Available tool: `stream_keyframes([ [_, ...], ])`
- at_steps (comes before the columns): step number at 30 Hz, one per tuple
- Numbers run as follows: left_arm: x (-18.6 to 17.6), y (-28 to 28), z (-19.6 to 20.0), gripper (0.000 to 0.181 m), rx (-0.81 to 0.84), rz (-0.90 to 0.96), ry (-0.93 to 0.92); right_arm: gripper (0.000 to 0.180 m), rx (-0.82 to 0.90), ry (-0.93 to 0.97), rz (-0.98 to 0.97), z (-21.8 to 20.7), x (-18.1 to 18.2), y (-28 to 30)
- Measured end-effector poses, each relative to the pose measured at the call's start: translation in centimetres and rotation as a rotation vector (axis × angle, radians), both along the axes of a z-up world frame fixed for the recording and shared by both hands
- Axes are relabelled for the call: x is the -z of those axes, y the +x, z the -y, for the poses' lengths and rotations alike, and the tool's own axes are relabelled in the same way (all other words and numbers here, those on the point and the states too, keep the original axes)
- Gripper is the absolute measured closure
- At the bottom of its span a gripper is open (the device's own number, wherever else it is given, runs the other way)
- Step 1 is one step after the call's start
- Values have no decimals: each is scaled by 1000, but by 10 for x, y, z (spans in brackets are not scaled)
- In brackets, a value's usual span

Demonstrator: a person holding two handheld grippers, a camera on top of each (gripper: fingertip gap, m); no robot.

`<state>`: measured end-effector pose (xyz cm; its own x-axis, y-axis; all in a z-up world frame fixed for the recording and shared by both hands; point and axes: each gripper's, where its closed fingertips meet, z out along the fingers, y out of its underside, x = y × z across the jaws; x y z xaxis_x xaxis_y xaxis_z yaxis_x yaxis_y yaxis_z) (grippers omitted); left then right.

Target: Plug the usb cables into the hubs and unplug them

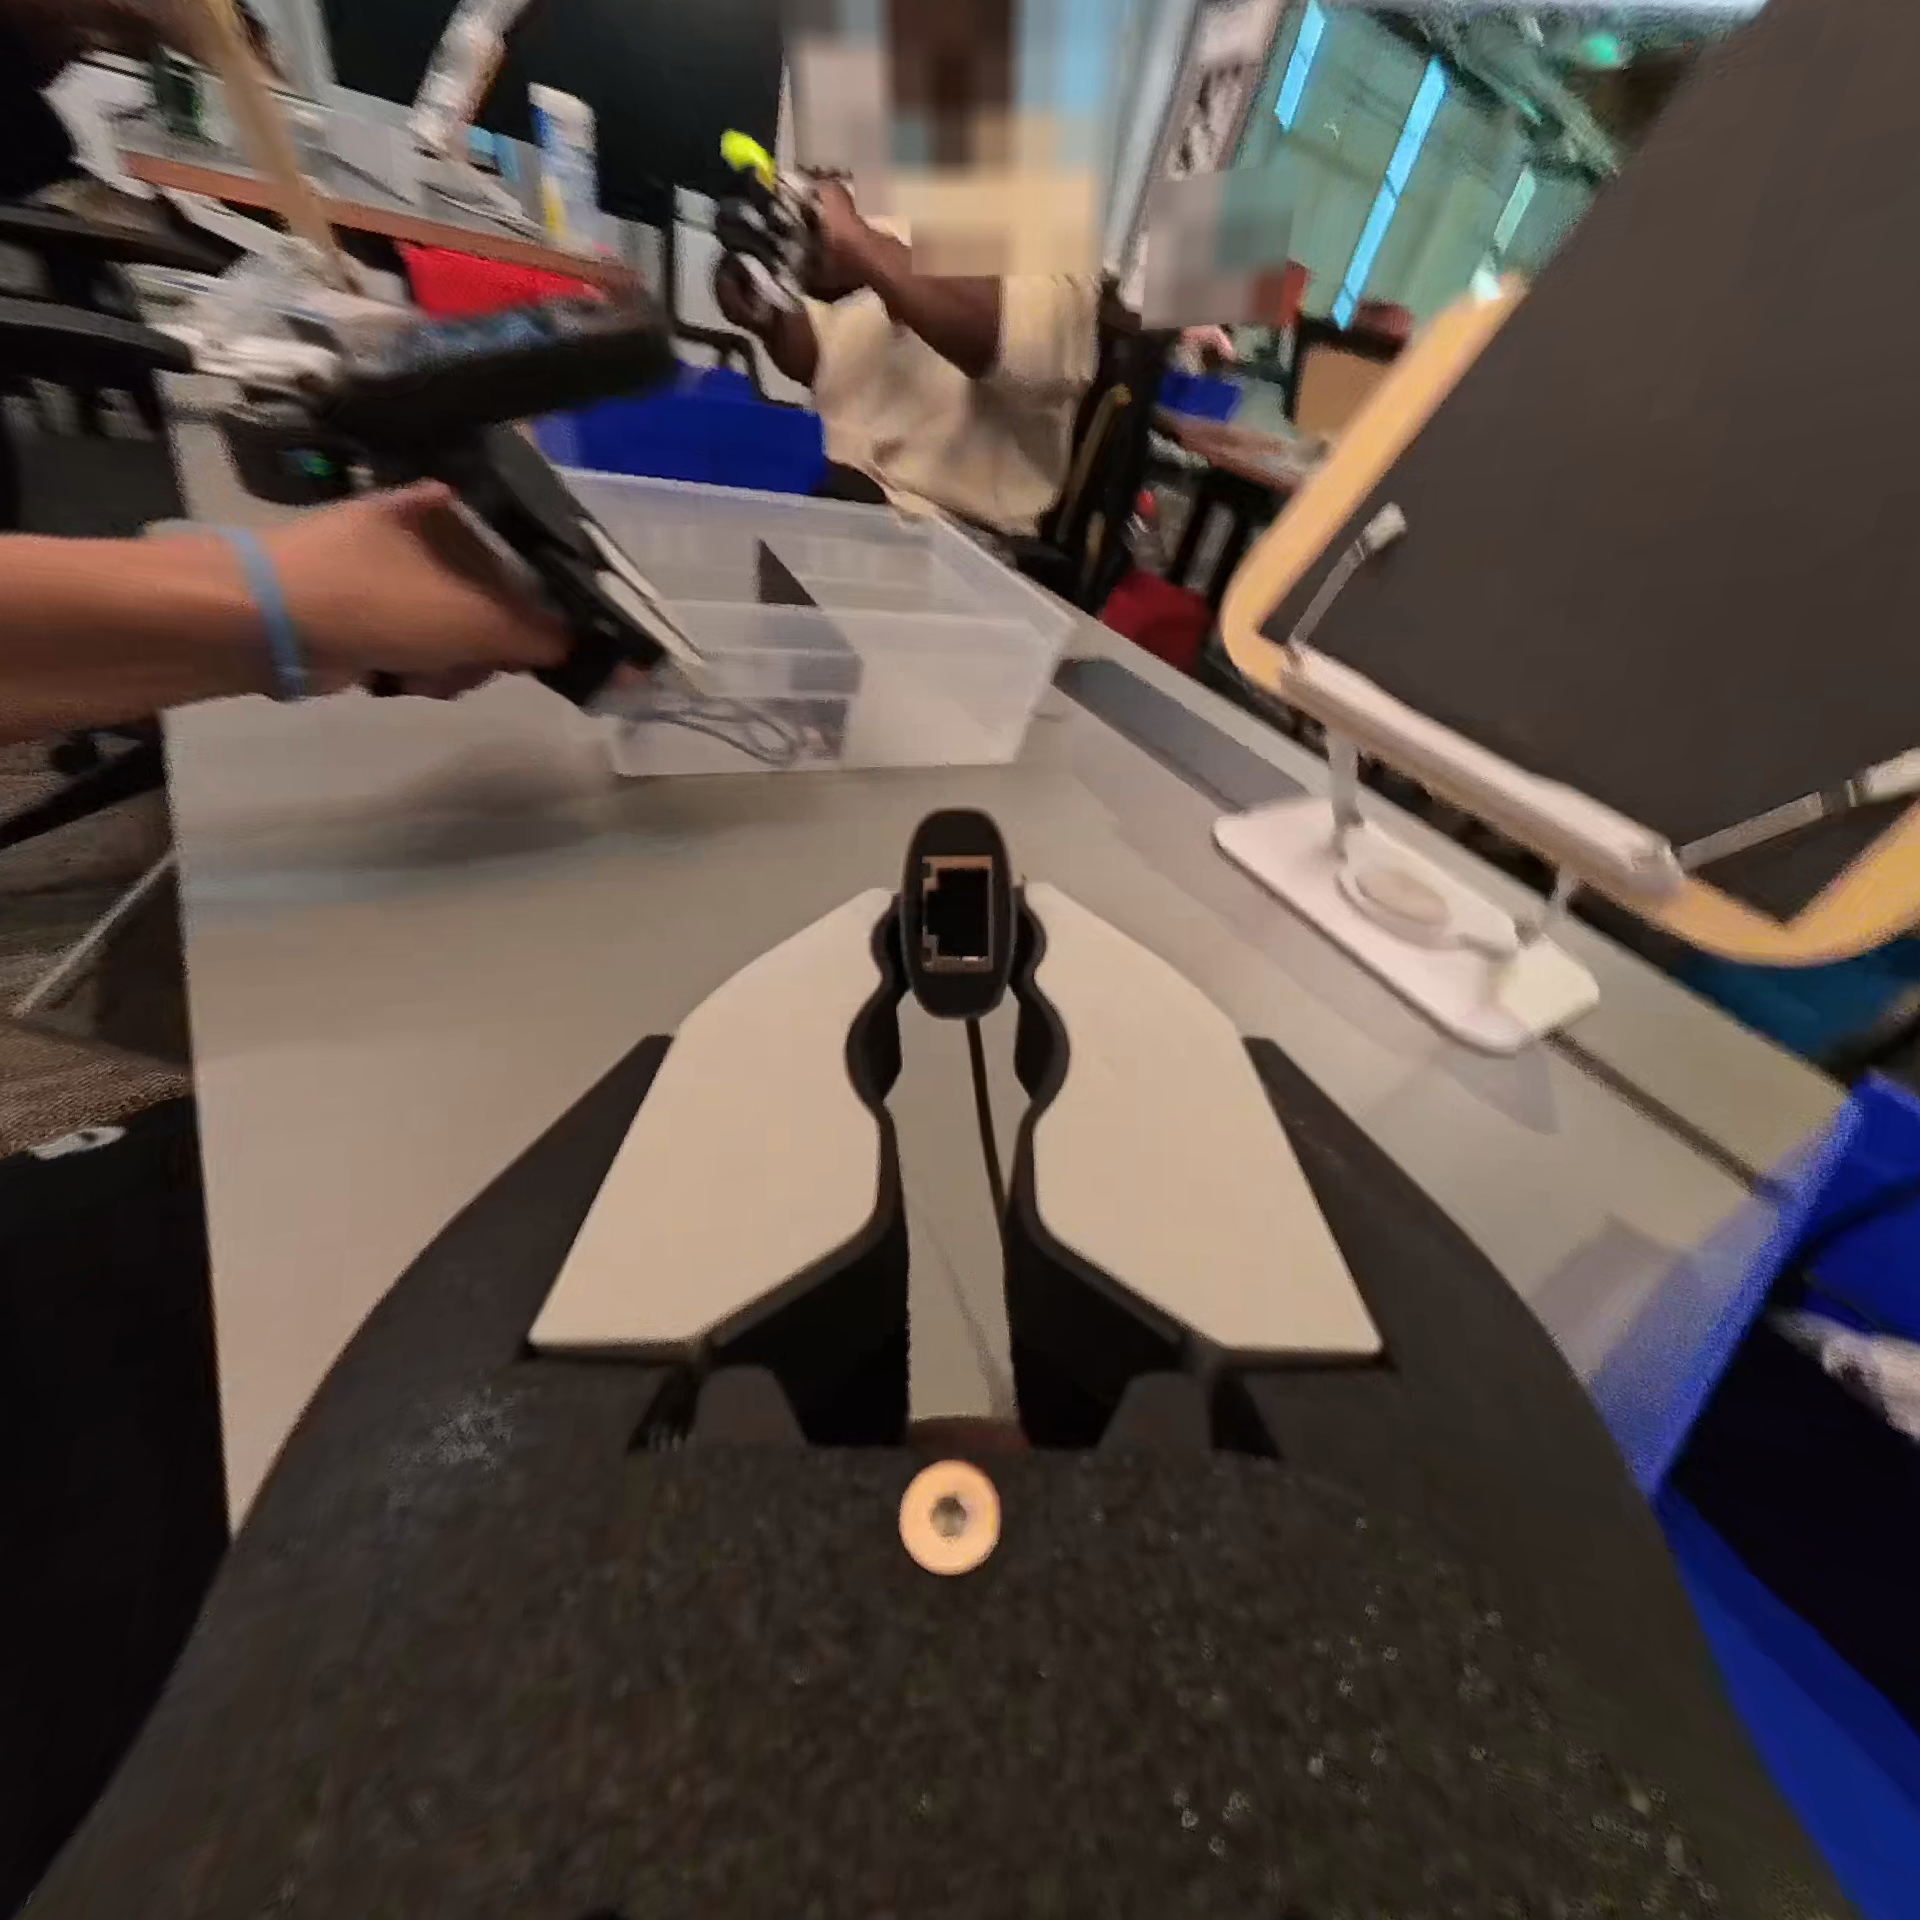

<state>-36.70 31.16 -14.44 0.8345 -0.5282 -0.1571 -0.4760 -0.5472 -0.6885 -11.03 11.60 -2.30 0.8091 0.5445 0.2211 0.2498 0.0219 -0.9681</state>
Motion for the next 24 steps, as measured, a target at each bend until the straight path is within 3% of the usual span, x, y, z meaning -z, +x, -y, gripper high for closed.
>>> stream_keyframes([
  [5,-2,6,-7,174,-61,26,18,163,-102,122,125,-13,-44,-22],
  [8,-39,26,10,138,-7,121,124,163,-192,137,142,-23,-58,-32],
  [11,-103,77,52,131,269,284,253,163,-266,95,125,-28,-54,-37],
  [14,-144,137,120,131,712,506,165,163,-368,57,40,-21,-54,-44],
  [18,-122,170,152,130,1047,303,137,163,-475,27,-3,-7,-52,-57],
  [22,-93,192,176,161,1269,199,125,163,-521,-6,25,3,-42,-64],
  [24,-85,194,174,163,1303,178,127,163,-508,-31,73,3,-31,-58],
])
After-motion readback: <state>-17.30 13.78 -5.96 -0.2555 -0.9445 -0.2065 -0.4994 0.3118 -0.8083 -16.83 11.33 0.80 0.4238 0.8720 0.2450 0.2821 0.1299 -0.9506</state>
